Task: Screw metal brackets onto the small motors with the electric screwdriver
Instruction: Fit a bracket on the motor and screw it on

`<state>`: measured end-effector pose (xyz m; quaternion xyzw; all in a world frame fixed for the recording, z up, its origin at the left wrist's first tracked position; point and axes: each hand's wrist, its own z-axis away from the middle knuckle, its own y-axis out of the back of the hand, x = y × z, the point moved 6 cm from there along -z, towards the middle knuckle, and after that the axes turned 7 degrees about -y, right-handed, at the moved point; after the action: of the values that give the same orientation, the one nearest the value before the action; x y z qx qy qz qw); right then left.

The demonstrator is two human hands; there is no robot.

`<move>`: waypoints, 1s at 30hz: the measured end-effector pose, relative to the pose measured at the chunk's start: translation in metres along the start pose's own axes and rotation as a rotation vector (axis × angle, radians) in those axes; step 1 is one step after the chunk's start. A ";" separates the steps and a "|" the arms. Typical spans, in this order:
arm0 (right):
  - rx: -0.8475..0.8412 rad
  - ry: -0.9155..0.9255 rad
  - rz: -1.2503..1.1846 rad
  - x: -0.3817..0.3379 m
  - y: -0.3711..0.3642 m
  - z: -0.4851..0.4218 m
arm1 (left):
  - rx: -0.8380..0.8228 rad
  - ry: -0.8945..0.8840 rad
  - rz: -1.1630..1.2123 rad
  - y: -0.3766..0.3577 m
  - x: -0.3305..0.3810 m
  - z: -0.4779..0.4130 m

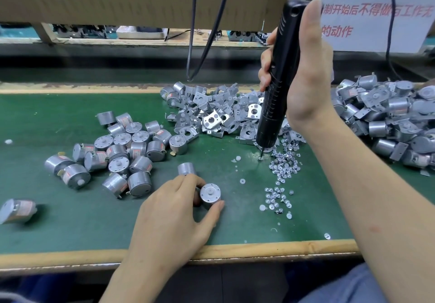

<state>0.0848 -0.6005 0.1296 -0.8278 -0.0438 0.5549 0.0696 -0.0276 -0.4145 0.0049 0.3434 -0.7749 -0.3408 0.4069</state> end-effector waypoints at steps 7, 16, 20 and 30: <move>-0.001 0.003 0.017 0.000 -0.001 0.001 | 0.009 0.018 0.002 0.001 -0.001 0.000; 0.017 0.040 -0.027 -0.016 0.005 -0.003 | 0.085 -0.056 -0.139 0.015 0.002 -0.088; 0.006 0.033 -0.016 -0.021 0.005 -0.003 | -0.055 -0.018 -0.195 -0.008 -0.010 -0.165; 0.034 0.041 0.028 -0.032 0.023 -0.006 | -0.606 -0.069 -0.283 -0.085 -0.019 -0.224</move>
<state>0.0779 -0.6281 0.1576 -0.8383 -0.0212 0.5394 0.0766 0.1964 -0.4998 0.0267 0.2992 -0.5961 -0.6202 0.4128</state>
